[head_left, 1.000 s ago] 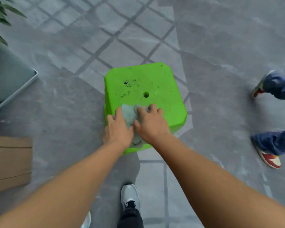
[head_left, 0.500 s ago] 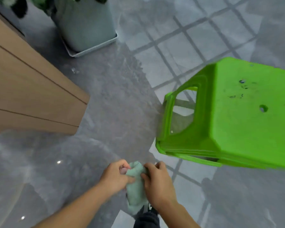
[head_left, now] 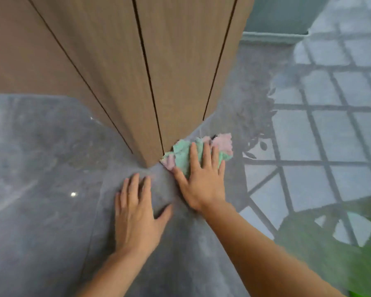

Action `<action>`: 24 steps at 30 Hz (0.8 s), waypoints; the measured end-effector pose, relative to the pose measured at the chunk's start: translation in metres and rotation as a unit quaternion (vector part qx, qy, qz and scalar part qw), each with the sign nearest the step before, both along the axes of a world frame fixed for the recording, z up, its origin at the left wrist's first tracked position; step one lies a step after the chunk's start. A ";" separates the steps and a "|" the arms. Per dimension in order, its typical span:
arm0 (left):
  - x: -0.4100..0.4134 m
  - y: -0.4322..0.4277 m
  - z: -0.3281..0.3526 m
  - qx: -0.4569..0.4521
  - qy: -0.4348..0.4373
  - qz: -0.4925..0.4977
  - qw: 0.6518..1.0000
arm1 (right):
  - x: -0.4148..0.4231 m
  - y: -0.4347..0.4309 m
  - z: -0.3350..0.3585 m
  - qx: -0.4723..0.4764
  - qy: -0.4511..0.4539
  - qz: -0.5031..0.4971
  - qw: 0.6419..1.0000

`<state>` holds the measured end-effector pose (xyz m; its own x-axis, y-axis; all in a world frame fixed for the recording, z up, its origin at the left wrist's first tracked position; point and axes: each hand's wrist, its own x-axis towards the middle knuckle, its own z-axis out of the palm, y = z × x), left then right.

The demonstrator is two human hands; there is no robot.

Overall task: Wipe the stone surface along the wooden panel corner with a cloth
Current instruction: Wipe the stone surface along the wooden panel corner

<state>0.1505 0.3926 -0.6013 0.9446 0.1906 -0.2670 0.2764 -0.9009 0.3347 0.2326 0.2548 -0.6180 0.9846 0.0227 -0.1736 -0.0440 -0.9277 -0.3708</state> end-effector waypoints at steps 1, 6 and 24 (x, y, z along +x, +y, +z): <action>-0.011 0.007 -0.020 0.038 -0.033 -0.018 0.999 | -0.001 0.007 -0.016 -0.028 -0.030 -0.004 0.999; -0.019 0.011 -0.060 0.098 -0.121 -0.040 0.987 | 0.001 -0.006 -0.040 -0.067 -0.093 0.224 0.968; -0.031 0.017 -0.065 0.165 -0.076 0.060 0.982 | 0.033 -0.043 -0.019 -0.119 -0.073 0.276 0.951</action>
<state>0.1199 0.4095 -0.6665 0.9341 0.3559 -0.0293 0.3571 -0.9309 0.0762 0.2652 0.2116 -0.6369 0.8484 0.5197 -0.1007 0.5092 -0.8532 -0.1129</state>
